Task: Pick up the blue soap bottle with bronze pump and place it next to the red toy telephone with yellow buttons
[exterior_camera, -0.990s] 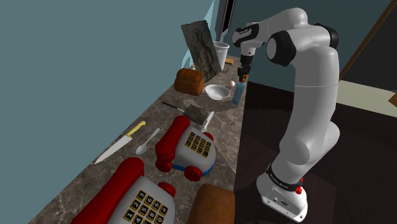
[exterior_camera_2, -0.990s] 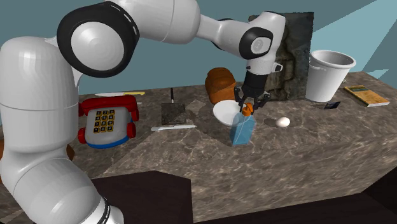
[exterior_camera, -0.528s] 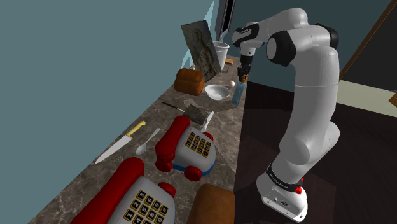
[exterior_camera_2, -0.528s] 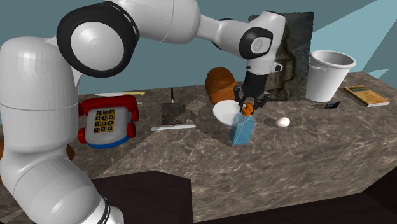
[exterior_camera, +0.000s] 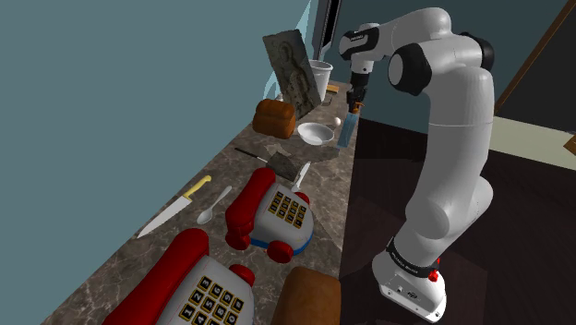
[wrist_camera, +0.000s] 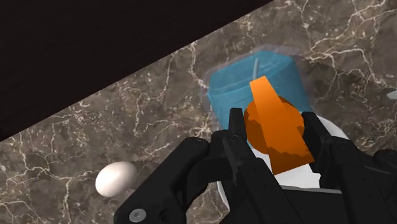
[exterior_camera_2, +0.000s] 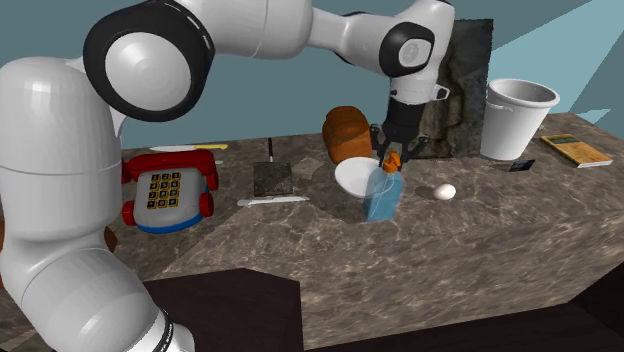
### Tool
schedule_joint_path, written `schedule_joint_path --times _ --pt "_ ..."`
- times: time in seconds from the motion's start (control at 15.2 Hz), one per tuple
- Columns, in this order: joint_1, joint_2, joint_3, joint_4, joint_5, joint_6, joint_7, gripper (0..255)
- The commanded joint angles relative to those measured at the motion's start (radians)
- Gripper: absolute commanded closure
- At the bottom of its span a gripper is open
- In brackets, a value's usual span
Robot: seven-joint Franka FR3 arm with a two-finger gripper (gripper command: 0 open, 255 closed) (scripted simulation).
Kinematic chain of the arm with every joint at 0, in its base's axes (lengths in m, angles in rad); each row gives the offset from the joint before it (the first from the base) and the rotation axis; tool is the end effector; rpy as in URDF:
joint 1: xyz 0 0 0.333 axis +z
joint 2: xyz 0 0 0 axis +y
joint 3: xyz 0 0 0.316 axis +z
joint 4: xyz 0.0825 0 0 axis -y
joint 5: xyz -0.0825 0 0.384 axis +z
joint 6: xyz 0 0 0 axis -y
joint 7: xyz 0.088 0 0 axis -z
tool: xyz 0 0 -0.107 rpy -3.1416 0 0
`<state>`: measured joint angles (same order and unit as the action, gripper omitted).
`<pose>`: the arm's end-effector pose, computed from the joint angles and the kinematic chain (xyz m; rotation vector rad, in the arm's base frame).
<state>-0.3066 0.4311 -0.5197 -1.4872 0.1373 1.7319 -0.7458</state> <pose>0.4903 -0.4405 0.4406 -3.0938 0.1320 0.2268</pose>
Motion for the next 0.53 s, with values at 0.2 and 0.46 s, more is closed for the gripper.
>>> schedule_joint_path --times 0.2,0.46 --pt "-0.003 -0.009 -0.003 0.056 -0.005 -0.063 0.002 255" --pt "-0.009 -0.010 -0.005 0.109 -0.006 -0.117 0.001 255"
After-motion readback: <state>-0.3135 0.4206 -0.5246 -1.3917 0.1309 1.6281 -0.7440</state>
